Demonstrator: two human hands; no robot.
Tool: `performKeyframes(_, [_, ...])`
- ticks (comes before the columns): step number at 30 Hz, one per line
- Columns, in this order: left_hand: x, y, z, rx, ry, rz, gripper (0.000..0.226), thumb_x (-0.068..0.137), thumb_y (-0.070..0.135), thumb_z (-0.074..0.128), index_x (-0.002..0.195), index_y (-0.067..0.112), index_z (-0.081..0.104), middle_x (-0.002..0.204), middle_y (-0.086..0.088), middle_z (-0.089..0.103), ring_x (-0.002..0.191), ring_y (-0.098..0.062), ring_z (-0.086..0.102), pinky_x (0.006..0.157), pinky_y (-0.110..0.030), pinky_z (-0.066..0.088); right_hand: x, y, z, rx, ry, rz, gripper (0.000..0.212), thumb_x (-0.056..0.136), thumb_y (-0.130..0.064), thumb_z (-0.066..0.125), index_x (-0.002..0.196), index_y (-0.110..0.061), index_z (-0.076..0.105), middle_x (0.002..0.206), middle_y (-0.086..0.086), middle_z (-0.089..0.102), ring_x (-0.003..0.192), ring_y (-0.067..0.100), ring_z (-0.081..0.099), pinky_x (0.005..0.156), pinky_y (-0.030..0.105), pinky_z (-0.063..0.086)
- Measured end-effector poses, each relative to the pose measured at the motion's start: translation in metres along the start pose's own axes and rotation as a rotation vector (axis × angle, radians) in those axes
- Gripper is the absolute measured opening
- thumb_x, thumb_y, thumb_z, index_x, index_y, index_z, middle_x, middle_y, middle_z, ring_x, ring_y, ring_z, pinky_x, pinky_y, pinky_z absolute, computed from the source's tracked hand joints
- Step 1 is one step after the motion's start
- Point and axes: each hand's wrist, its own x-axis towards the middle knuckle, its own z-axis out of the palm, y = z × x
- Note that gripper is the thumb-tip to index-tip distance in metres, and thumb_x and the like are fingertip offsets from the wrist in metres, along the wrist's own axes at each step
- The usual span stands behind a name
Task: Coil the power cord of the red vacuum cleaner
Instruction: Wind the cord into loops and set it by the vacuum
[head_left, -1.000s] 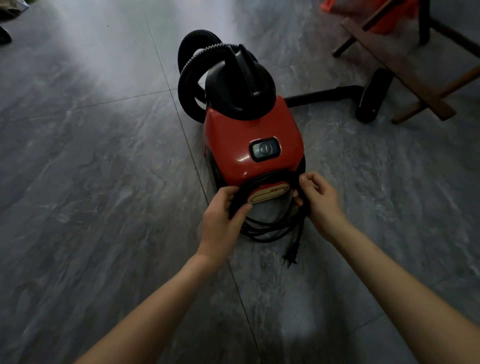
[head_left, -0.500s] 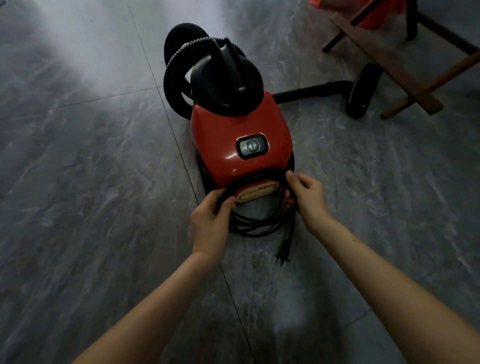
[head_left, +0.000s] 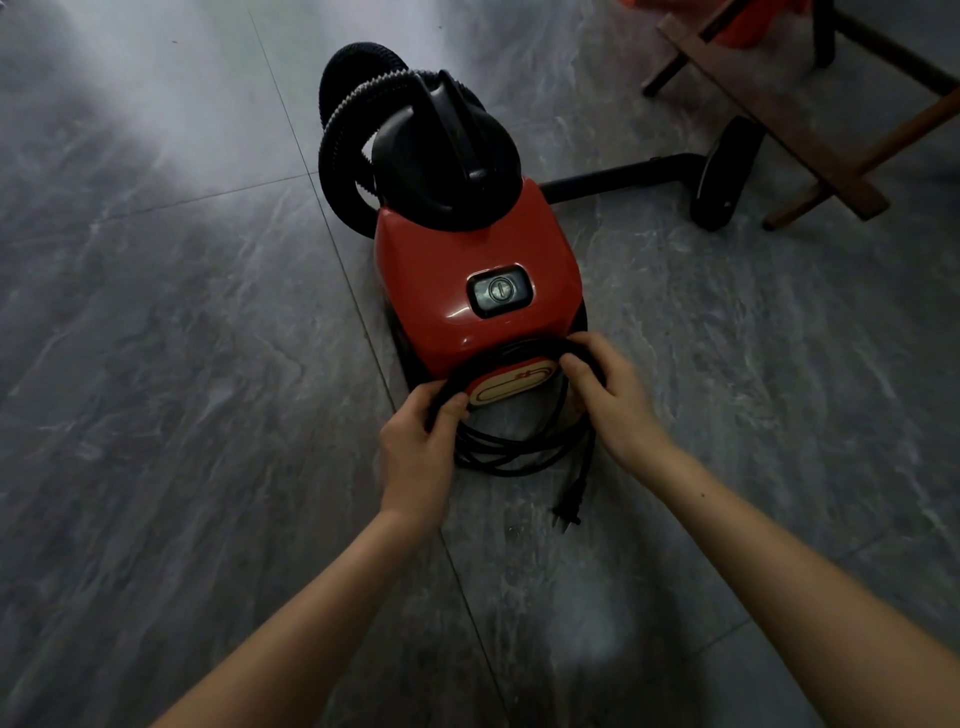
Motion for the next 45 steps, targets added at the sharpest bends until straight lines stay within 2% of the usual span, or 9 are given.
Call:
performKeyframes(10, [0.002,0.001,0.002,0.130,0.010,0.076,0.011,0.098,0.017,0.056,0.104,0.022,0.064,0.079,0.009,0.068,0.076,0.004,0.064,0.065,-0.008,0.047,0.009,0.002,-0.001,-0.175,0.038,-0.077,0.020,0.101,-0.021,0.047,0.114,-0.018,0.061,0.091,-0.020,0.058,0.080,-0.010,0.056,0.072,0.008,0.039])
performKeyframes(13, [0.003,0.000,0.004,0.129,0.035,0.074,0.012,0.099,0.017,0.055,0.106,0.019,0.065,0.078,0.008,0.067,0.075,0.003,0.064,0.064,-0.009,0.047,0.015,0.005,0.000,-0.185,0.037,-0.054,0.022,0.096,-0.025,0.045,0.107,-0.018,0.064,0.096,-0.004,0.059,0.086,0.000,0.056,0.078,0.018,0.043])
performKeyframes(15, [0.003,0.000,0.005,0.107,0.053,0.062,0.012,0.098,0.017,0.056,0.104,0.020,0.066,0.077,0.008,0.068,0.074,0.000,0.065,0.065,-0.011,0.048,0.017,0.006,0.001,-0.122,0.029,0.011,0.025,0.095,-0.028,0.046,0.103,-0.014,0.066,0.094,0.004,0.061,0.075,0.011,0.058,0.070,0.028,0.046])
performKeyframes(20, [0.005,-0.002,0.003,-0.056,0.068,-0.080,0.012,0.092,0.019,0.065,0.094,0.030,0.070,0.077,0.003,0.073,0.077,-0.007,0.069,0.072,-0.020,0.055,0.015,-0.001,-0.005,0.182,0.076,0.226,0.013,0.096,-0.016,0.059,0.094,-0.009,0.070,0.069,0.002,0.066,0.044,0.011,0.056,0.047,0.024,0.049])
performKeyframes(23, [0.005,-0.003,0.004,-0.133,0.098,-0.170,0.009,0.087,0.017,0.072,0.094,0.022,0.075,0.078,0.004,0.075,0.080,-0.005,0.071,0.070,-0.013,0.051,0.013,-0.001,-0.005,0.249,0.080,0.299,0.012,0.093,-0.017,0.063,0.097,-0.009,0.070,0.074,0.006,0.066,0.049,0.011,0.060,0.051,0.026,0.053])
performKeyframes(27, [0.000,-0.008,0.002,-0.134,0.131,-0.214,0.014,0.082,0.015,0.077,0.091,0.024,0.072,0.085,0.011,0.073,0.082,0.002,0.069,0.070,-0.008,0.050,0.011,0.001,-0.001,0.206,0.186,0.225,0.010,0.091,-0.015,0.067,0.100,-0.012,0.071,0.084,0.002,0.068,0.064,0.003,0.065,0.056,0.021,0.054])
performKeyframes(32, [0.002,-0.011,-0.001,-0.073,0.109,-0.176,0.015,0.082,0.012,0.077,0.092,0.021,0.073,0.083,0.013,0.072,0.076,0.007,0.068,0.070,-0.009,0.050,0.009,0.008,0.003,0.342,0.243,0.301,0.010,0.089,-0.012,0.069,0.096,-0.018,0.073,0.087,0.002,0.074,0.074,0.012,0.070,0.065,0.026,0.058])
performKeyframes(40, [0.003,-0.016,0.000,-0.002,0.128,-0.116,0.020,0.081,0.016,0.079,0.088,0.032,0.070,0.081,0.019,0.071,0.078,0.007,0.068,0.073,-0.011,0.052,0.003,0.012,0.019,0.709,0.389,0.420,0.025,0.086,-0.003,0.068,0.111,0.000,0.070,0.092,0.008,0.077,0.087,0.018,0.072,0.082,0.027,0.057])
performKeyframes(45, [0.003,-0.022,0.000,0.022,0.143,-0.124,0.018,0.081,0.017,0.079,0.091,0.030,0.071,0.080,0.020,0.069,0.075,0.010,0.067,0.071,-0.008,0.051,-0.005,0.016,0.023,0.668,0.422,0.457,0.028,0.087,-0.004,0.067,0.114,0.002,0.068,0.110,0.019,0.071,0.100,0.025,0.068,0.094,0.034,0.054])
